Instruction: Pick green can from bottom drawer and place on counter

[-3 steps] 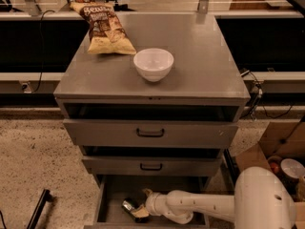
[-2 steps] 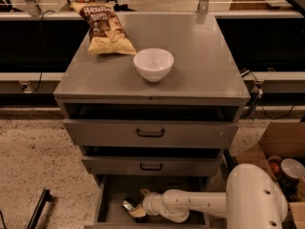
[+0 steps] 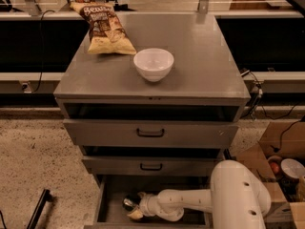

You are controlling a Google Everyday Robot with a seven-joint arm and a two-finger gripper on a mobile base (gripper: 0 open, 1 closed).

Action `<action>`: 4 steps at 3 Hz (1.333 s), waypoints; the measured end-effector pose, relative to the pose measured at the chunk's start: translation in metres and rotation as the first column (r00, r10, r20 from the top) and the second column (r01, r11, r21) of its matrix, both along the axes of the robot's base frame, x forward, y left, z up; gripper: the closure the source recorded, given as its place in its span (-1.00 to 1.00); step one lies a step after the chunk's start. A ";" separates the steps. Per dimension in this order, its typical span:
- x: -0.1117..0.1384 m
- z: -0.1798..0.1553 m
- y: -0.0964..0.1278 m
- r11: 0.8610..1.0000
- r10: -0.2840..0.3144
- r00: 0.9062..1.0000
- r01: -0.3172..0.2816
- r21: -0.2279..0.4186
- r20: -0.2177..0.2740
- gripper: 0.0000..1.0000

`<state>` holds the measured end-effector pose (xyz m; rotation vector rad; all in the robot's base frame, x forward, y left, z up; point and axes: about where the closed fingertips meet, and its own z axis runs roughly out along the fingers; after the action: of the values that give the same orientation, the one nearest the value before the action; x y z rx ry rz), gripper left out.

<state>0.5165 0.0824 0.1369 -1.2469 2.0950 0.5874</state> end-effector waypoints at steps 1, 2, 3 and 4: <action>-0.003 -0.020 -0.004 1.000 -0.010 0.999 0.011 0.007 -0.035 -0.42; -0.005 -0.027 -0.010 0.999 -0.025 0.999 0.026 0.033 -0.042 -0.07; -0.007 -0.023 -0.014 0.997 -0.018 1.000 0.020 0.076 -0.018 0.40; -0.008 0.005 -0.018 0.986 0.009 0.999 -0.017 0.165 0.049 0.87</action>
Offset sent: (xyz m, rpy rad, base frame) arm -0.0042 -0.0234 -0.0323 0.0672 0.0441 -0.0542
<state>0.5087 0.0645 0.1416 -1.1702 1.9572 0.7152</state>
